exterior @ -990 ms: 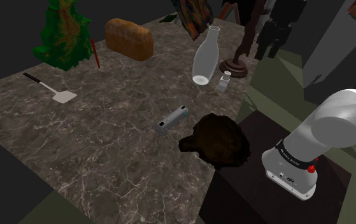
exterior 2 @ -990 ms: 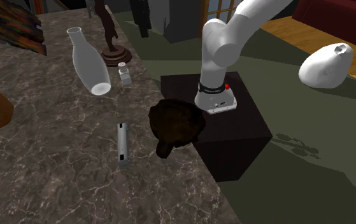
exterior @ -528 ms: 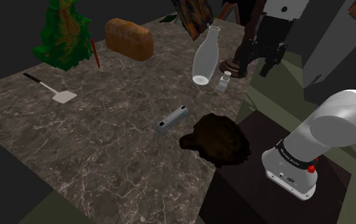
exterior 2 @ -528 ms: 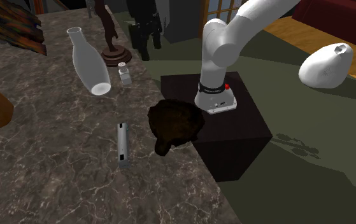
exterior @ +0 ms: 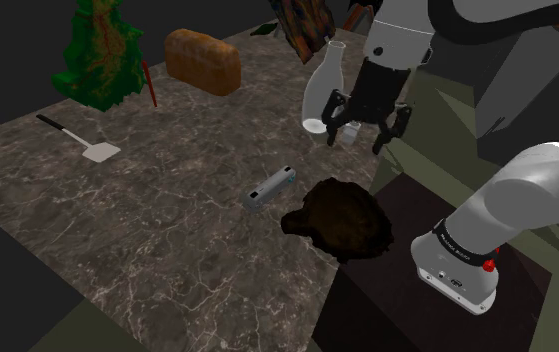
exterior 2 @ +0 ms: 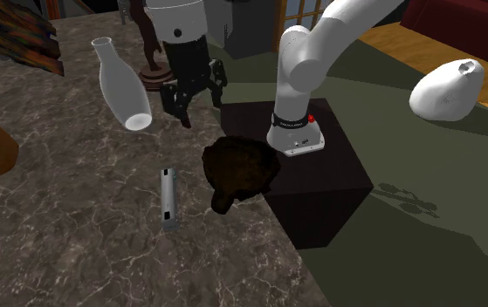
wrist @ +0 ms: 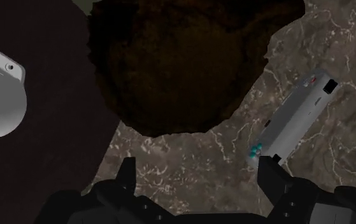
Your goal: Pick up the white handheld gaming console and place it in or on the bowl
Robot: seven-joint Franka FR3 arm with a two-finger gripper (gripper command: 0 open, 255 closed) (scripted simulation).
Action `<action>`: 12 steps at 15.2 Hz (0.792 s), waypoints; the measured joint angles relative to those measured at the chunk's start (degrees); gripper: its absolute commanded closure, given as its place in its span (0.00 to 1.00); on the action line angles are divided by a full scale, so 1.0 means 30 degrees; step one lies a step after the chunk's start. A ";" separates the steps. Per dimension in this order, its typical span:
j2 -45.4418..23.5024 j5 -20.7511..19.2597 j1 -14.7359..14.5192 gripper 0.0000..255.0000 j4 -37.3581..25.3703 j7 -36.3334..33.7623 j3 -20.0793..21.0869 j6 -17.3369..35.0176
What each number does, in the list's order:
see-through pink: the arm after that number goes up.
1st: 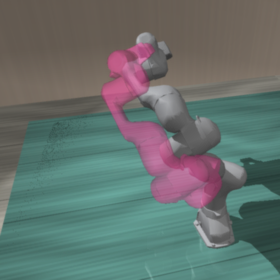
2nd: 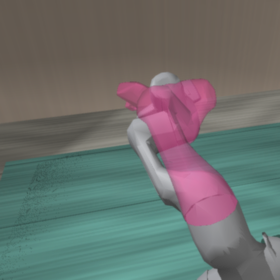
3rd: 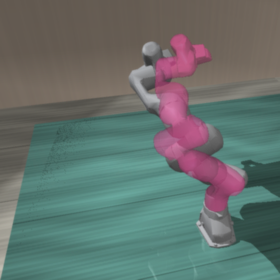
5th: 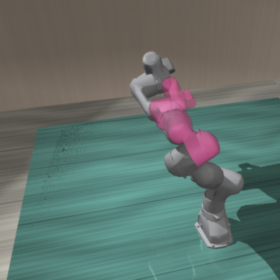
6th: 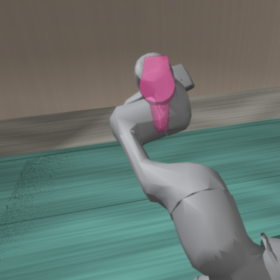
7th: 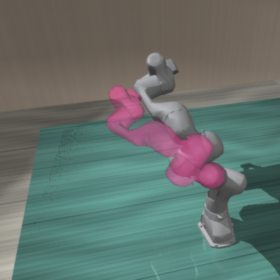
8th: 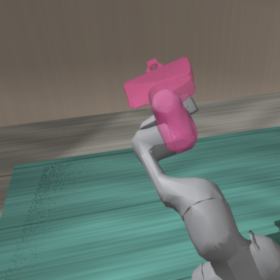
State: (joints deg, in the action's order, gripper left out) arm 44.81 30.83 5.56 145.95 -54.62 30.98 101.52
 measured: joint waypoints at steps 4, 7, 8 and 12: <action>-0.1980 0.0969 0.1337 0.00 -0.0967 -0.4360 0.2952 0.1936; -0.3902 0.1172 0.2822 0.00 -0.1922 -0.7710 0.5451 0.3635; -0.4537 0.1137 0.3373 0.00 -0.2209 -0.8873 0.6336 0.4208; -0.8130 -0.0448 0.6923 0.00 -0.4098 -1.4013 1.0684 0.6647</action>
State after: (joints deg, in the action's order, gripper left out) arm 20.42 29.49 26.33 133.65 -96.66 63.03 121.46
